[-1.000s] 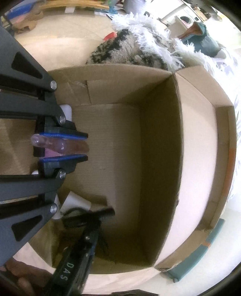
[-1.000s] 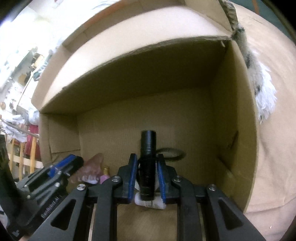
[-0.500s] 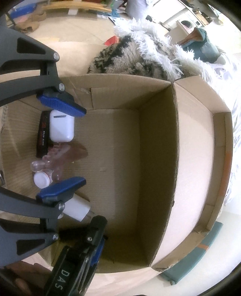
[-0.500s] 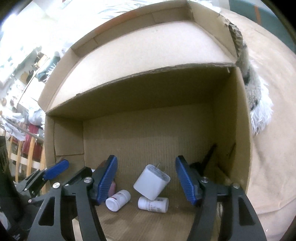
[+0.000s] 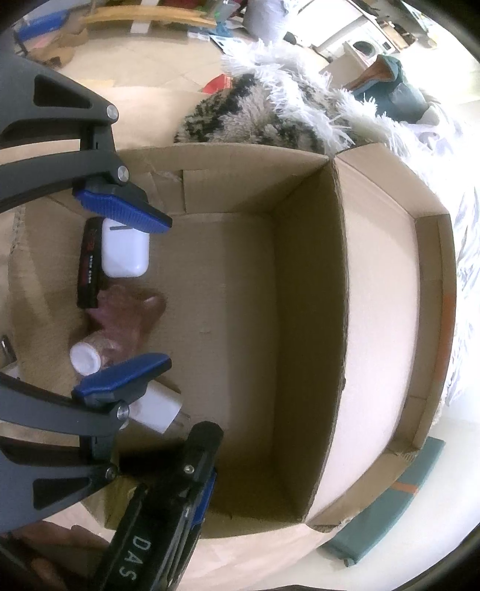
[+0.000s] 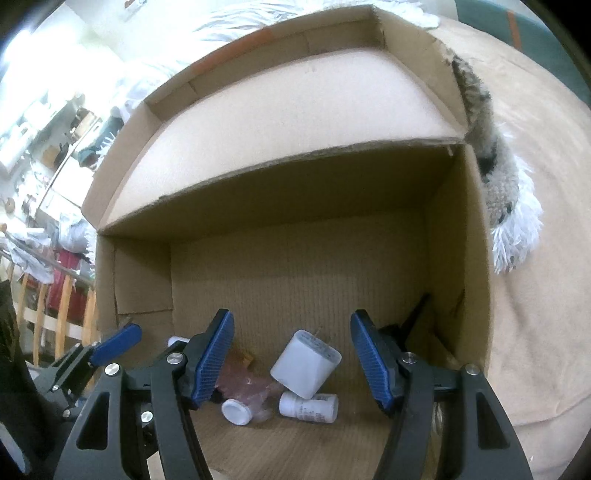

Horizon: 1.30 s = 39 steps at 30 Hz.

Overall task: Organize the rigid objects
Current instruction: 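Lift both open tools out of the box toward the battery and panel, then grasp the AA battery with left tool while right tool grasps white charger panel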

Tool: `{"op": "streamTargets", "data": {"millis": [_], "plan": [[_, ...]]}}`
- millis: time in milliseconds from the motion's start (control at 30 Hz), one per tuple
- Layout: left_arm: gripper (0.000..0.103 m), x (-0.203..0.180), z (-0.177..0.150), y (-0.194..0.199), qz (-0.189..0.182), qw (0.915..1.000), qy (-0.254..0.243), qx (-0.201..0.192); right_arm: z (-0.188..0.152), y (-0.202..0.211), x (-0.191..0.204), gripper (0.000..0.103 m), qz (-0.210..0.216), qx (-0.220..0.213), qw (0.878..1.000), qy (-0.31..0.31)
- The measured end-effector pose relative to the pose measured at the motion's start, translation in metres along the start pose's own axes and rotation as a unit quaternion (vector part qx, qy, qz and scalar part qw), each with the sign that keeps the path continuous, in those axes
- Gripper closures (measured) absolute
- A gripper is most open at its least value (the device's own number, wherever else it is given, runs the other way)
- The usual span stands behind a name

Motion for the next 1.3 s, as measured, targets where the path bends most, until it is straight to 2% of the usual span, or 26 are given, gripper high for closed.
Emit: {"op": "streamTargets", "data": {"millis": [467,700,867,933,1000,1067,1133,1300], "plan": [[0.039,0.012,-0.01,0.042,-0.001,0.9997,0.006,-0.023,-0.019,0.035,0.001,0.034,0.0,-0.019,1.0,0.0],[0.039,0.03,-0.04,0.055,-0.012,0.9991,0.041,0.003,-0.051,0.05,0.003,0.034,-0.005,-0.007,1.0,0.007],[0.039,0.034,-0.071,0.061,-0.03,0.9969,0.07,0.017,-0.084,0.049,0.006,0.034,-0.006,0.03,0.999,0.014],[0.039,0.03,-0.08,0.055,-0.053,0.9951,0.072,0.041,-0.098,0.051,0.009,0.033,-0.013,0.034,0.999,0.028],[0.039,0.026,-0.088,0.041,-0.069,0.9918,0.076,0.075,-0.109,0.054,0.011,0.028,-0.027,0.04,0.998,0.041],[0.047,0.023,-0.095,0.026,-0.063,0.9904,0.078,0.096,-0.121,0.051,0.007,0.028,-0.022,0.058,0.998,0.03],[0.05,0.019,-0.098,0.014,-0.053,0.9897,0.073,0.111,-0.136,0.041,0.001,0.028,-0.03,0.089,0.995,0.023],[0.059,0.003,-0.099,-0.016,-0.068,0.9836,0.071,0.151,-0.162,0.012,0.0,0.028,-0.035,0.163,0.985,0.036]]}}
Point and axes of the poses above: each gripper's, at about its wrist camera, not at the fingertips, and y roughly against the way its jaws point, x to its left, z to its top, the point moved 1 cm from there along -y, roughly the way its jaws point, and after that the axes turned 3 degrees about z, right-handed, at the moved point
